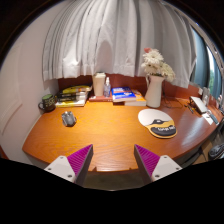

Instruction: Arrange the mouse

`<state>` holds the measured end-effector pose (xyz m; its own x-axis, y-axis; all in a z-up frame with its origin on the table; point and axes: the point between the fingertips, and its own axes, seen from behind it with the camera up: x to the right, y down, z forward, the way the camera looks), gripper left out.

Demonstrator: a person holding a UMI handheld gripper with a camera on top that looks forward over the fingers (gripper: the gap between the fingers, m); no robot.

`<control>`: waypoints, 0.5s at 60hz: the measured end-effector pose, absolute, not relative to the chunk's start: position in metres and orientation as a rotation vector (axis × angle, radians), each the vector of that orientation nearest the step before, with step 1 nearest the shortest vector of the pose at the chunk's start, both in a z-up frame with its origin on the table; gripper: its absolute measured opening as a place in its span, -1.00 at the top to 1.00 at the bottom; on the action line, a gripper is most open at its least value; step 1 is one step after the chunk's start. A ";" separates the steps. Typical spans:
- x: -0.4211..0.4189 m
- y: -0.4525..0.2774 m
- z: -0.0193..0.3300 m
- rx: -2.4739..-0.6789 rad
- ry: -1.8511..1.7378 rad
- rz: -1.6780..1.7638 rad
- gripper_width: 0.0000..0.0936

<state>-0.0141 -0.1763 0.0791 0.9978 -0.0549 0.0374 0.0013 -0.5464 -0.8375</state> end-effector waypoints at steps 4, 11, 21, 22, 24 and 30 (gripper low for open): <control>-0.042 -0.175 0.059 -2.191 0.000 -0.028 -0.76; -0.115 -0.148 0.023 -2.243 -0.057 0.031 -0.76; -0.190 -0.100 0.000 -2.278 -0.115 0.100 -0.78; -0.195 -0.094 -0.001 -2.280 -0.120 0.102 -0.78; -0.203 -0.081 -0.003 -2.285 -0.125 0.099 -0.78; -0.219 -0.040 -0.008 -2.300 -0.127 0.069 -0.78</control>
<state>-0.2186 -0.0405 -0.0085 0.9934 0.1143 -0.0090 0.0697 -0.6646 -0.7439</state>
